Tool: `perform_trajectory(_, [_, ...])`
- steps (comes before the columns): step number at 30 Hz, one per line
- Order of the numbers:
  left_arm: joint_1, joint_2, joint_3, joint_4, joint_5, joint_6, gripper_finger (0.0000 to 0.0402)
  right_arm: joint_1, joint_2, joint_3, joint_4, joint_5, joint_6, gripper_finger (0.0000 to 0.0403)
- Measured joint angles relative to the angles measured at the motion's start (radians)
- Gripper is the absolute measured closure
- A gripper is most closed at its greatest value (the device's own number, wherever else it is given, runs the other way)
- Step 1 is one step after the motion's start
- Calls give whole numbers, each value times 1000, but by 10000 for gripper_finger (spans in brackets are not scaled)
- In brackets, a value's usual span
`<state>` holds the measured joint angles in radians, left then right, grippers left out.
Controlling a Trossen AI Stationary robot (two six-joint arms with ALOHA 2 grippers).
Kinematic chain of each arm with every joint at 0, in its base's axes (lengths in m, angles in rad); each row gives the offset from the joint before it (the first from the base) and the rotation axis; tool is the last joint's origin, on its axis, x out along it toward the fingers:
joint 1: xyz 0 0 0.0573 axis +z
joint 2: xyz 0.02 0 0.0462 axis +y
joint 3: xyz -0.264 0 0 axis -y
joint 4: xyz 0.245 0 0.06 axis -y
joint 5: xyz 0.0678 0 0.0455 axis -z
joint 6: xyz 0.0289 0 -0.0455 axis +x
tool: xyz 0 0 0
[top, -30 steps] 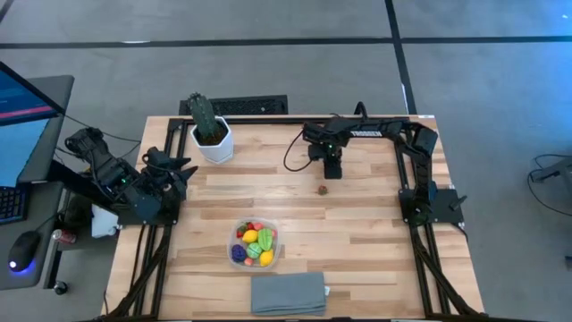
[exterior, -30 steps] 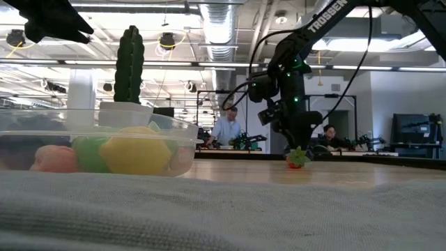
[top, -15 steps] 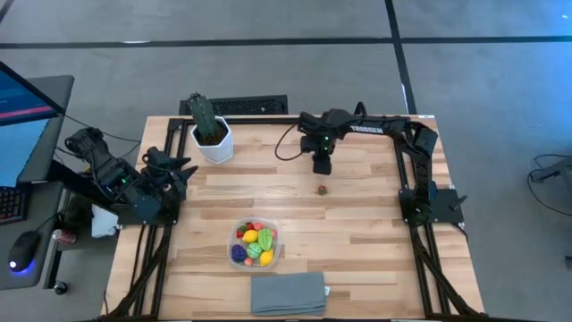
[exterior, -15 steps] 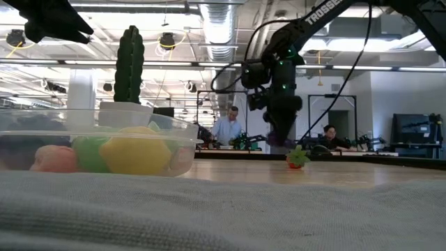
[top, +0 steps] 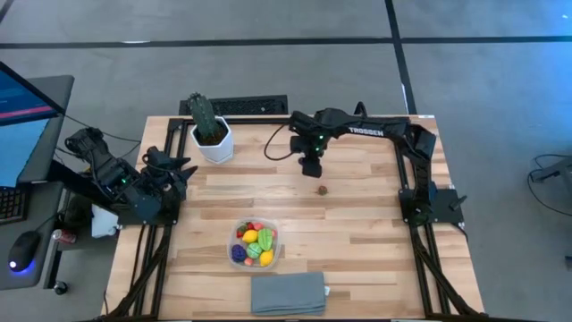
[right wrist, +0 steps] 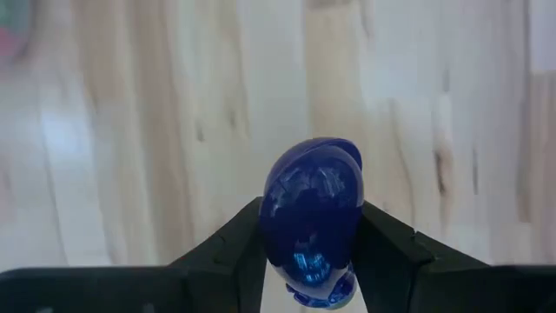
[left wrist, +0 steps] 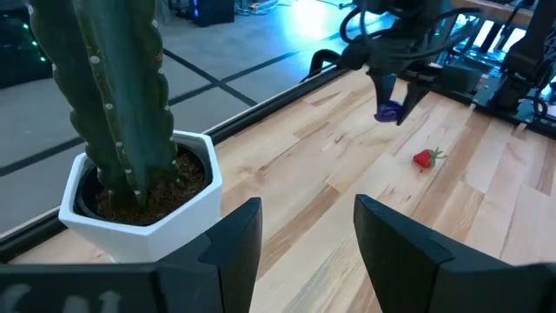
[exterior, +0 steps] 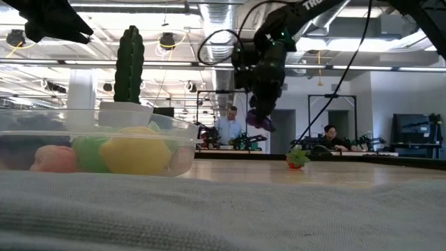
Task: Pick and placing Produce into tupperware
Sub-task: Put the eggplant into the transparent bin
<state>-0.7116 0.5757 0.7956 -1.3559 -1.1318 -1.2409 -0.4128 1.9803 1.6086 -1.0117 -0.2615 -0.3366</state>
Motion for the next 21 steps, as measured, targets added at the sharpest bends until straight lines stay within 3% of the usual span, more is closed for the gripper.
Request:
perform_trajectory(13, [0,0,0,0,2,27,228,130,0,76,2,-34,102,240])
perform_trajectory(21, [0,0,0,0,59,27,228,231,0,117,46,-34,199,237])
